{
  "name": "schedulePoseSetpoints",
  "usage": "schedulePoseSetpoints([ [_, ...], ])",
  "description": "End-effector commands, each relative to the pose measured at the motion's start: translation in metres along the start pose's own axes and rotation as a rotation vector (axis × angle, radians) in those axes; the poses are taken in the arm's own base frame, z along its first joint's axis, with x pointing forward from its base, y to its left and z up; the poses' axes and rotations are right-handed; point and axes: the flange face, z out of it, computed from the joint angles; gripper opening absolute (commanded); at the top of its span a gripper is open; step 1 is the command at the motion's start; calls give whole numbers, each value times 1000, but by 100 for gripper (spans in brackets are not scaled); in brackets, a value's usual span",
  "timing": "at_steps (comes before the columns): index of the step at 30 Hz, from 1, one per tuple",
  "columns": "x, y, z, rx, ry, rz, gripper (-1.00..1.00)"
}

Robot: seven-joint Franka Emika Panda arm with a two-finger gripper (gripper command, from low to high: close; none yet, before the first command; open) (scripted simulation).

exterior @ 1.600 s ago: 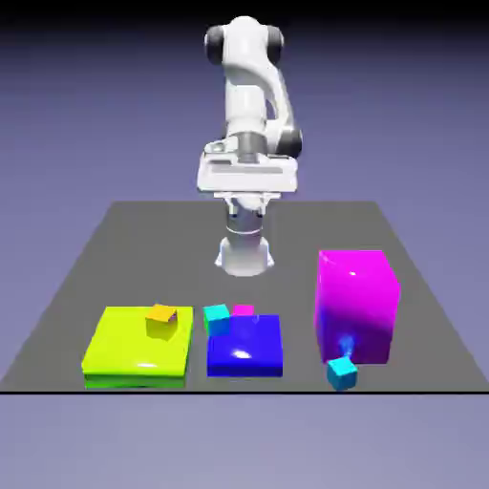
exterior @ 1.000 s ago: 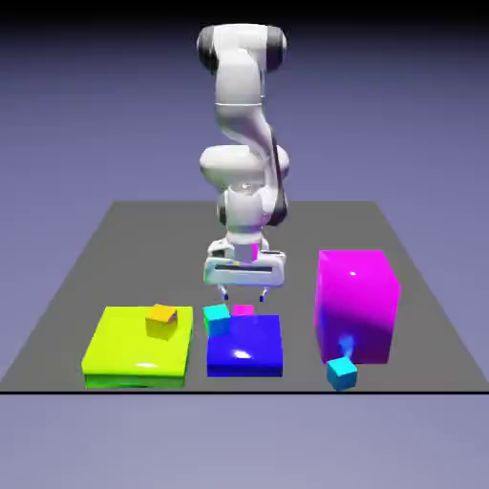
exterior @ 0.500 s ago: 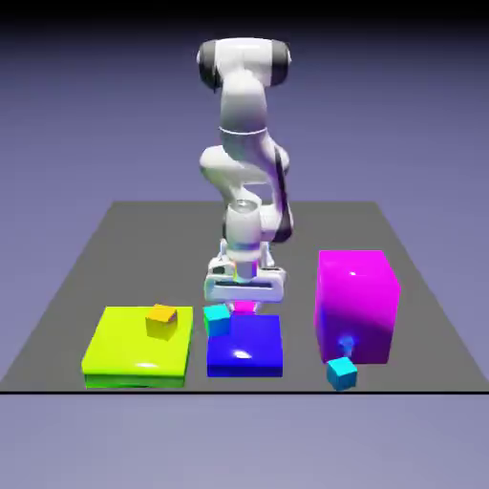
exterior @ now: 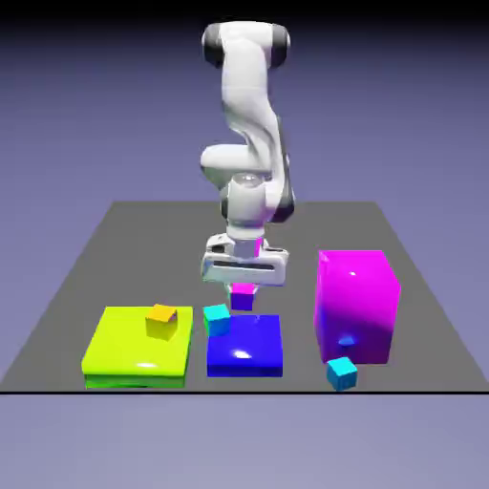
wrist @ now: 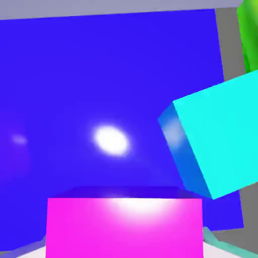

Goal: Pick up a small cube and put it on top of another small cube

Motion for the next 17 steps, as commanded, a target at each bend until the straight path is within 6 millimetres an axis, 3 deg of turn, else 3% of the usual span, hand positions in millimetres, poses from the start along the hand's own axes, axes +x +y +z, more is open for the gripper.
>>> schedulePoseSetpoints([
  [1, 23, 3, -7, -3, 2, 68, -100],
  [4, 90, 23, -31, -12, 8, 273, -100],
  [7, 150, 57, -56, -21, 14, 467, -100],
  [8, 155, 66, -53, -25, 19, 495, -100],
  [13, 154, 69, 15, -25, 19, 495, -100],
  [14, 154, 69, 15, -25, 19, 495, -100],
  [15, 154, 69, 15, -25, 19, 495, 100],
  [16, 154, 69, 15, -25, 19, 495, 100],
  [17, 155, 68, 2, -25, 19, 495, 100],
])
